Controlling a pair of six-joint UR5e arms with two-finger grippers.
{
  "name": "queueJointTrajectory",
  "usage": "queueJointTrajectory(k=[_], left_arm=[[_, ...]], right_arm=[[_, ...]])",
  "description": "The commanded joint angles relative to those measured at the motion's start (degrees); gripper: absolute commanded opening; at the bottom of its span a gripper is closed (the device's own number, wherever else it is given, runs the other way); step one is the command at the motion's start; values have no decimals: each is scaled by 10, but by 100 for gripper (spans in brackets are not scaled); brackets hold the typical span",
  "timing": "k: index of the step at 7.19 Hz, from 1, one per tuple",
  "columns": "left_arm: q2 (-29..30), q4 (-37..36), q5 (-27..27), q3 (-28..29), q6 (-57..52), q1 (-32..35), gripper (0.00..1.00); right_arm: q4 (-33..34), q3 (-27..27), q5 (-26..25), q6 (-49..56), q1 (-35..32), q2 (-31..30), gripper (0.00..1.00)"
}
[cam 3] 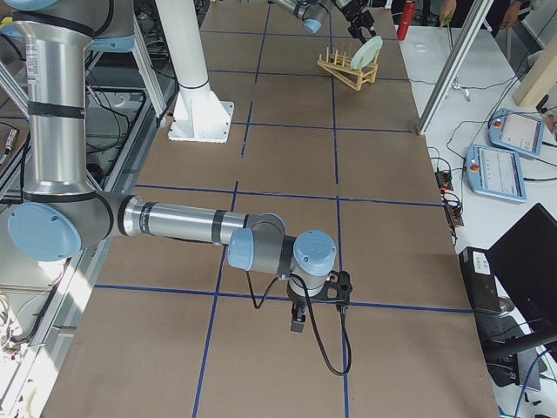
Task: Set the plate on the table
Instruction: 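Reach the left gripper to the pale green plate's rim in the rack, then close the left gripper on the top rim of the green plate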
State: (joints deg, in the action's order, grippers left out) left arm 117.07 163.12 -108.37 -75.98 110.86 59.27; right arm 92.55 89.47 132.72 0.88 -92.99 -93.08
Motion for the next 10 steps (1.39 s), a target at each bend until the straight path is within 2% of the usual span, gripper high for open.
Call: queueJointTrajectory(k=[1, 3, 8, 10], left_arm=[[2, 0, 1, 0, -2, -1, 43], [3, 0, 1, 0, -6, -1, 34], [14, -1, 1, 13, -6, -6, 33], [14, 0, 0, 13, -9, -6, 2]], right_arm=[[0, 0, 0, 0, 0, 0, 100], [0, 0, 0, 0, 0, 0, 100], [0, 0, 0, 0, 0, 0, 100], [0, 0, 0, 0, 0, 0, 100]])
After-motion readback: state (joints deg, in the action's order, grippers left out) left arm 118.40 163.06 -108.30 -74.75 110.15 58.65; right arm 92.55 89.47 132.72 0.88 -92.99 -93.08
